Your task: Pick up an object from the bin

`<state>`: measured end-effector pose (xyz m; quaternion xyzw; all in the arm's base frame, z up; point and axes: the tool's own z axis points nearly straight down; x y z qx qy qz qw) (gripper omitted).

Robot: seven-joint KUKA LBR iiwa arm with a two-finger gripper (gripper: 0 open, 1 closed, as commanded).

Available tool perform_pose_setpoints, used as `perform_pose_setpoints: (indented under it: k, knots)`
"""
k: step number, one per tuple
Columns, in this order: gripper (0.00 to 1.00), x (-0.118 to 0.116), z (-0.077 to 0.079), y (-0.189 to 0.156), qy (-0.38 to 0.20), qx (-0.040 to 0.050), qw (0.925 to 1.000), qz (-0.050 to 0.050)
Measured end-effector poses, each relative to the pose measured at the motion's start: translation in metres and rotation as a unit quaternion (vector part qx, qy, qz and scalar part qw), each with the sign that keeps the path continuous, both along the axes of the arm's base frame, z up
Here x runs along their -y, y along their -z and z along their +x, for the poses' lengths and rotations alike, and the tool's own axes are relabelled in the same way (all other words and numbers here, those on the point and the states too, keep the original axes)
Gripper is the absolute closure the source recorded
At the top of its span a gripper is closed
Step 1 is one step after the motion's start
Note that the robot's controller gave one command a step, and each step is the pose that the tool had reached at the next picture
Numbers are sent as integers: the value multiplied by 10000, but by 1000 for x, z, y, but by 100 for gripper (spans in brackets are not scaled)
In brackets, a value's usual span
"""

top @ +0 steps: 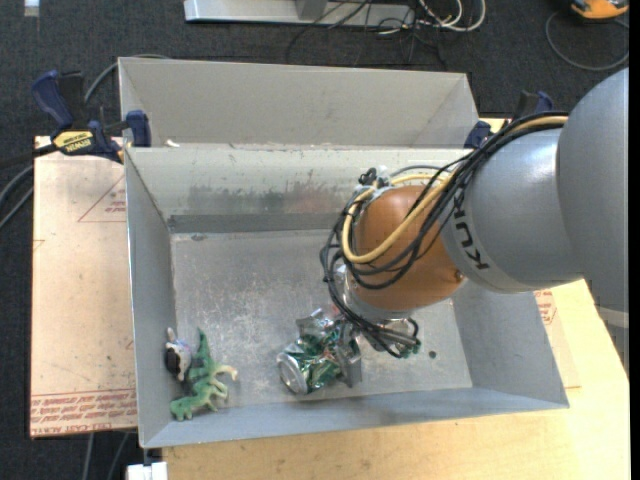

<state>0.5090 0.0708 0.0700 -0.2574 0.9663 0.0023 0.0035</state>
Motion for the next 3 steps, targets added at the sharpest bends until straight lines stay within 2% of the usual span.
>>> perform_pose_setpoints:
  k: [2,3]
  knots:
    - [100,0,0,-6,8,-1,10000,3]
    - [100,0,-2,-14,7,-38,10000,0]
